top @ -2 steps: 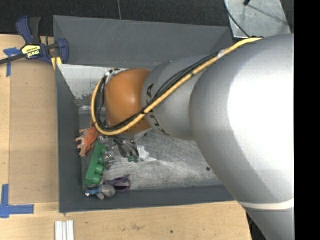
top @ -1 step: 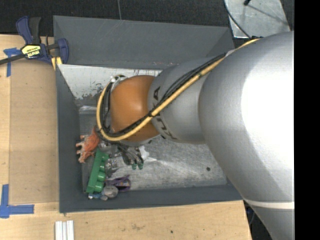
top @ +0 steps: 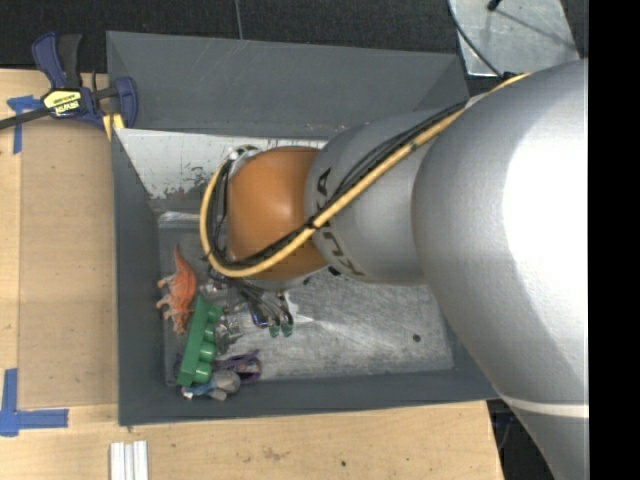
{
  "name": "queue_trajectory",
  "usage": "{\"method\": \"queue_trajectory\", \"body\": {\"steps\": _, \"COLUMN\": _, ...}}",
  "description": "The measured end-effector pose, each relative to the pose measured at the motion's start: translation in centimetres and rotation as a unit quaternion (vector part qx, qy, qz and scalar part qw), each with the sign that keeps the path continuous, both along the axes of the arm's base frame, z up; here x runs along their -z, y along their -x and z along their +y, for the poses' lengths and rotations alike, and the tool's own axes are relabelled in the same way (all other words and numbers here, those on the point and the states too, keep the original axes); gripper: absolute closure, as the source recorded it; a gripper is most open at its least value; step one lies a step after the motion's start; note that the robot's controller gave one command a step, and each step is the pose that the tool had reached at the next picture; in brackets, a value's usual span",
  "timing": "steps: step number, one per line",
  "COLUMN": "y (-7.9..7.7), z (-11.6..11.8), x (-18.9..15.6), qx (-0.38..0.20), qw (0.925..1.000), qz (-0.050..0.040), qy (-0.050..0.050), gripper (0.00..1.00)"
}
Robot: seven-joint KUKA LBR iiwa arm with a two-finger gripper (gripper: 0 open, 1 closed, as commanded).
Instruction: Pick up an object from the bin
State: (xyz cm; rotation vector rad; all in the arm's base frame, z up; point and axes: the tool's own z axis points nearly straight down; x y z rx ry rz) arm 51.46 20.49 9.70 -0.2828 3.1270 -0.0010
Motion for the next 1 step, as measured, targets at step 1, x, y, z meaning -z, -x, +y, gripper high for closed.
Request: {"method": "queue_trajectory", "body": {"steps": 1, "y": -0.65, "z": -3.5, "x": -12.72, "qx": -0.006, "qw": 1.0, "qz": -0.0006, "qy": 0.0, "gripper": 1.0}}
